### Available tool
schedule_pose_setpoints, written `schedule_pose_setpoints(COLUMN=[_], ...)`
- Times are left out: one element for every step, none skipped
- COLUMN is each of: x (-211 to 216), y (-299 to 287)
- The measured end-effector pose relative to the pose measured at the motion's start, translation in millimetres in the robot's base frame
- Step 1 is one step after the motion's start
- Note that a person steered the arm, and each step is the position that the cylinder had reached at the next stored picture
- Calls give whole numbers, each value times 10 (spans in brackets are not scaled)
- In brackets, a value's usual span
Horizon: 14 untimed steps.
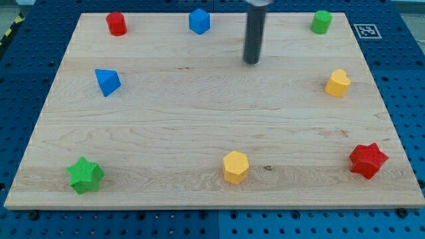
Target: Slide the yellow heart towards the red circle
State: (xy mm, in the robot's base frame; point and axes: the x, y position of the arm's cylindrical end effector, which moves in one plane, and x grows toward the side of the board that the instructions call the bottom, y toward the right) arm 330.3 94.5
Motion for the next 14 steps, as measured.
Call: schedule_pose_setpoints(x=[-150, 37, 548, 567, 642, 750, 783, 911, 971, 994, 1015, 1110, 1319, 1312], y=[555, 1220, 1538, 1538, 1457, 1351, 1349, 1349, 1329, 1185, 848, 517, 267, -25])
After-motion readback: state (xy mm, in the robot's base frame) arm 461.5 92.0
